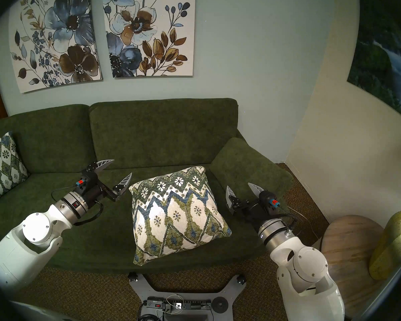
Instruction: Fluff a cushion
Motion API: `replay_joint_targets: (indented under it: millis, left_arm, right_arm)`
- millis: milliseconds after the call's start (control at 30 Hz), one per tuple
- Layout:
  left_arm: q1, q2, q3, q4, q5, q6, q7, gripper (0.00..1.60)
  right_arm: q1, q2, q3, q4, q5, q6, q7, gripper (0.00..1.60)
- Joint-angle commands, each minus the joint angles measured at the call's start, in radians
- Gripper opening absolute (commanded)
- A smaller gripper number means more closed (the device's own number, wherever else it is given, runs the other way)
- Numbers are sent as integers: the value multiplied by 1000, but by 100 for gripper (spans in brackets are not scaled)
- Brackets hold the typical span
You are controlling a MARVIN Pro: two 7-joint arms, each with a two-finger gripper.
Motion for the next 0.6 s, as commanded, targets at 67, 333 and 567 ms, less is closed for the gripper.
replay_joint_targets:
  millis: [67, 333, 567]
  left_arm:
    - [-1, 1, -1, -4, 0, -3, 0, 160]
    - [-1, 3, -1, -4, -1, -3, 1, 160]
    - [0, 4, 0, -4, -2, -4, 3, 160]
  right_arm:
    - [-39, 25, -110, -47, -104, -24, 25, 160]
    - [-117, 36, -188, -24, -189, -58, 46, 160]
    - [-137, 75, -132, 71, -205, -115, 71, 160]
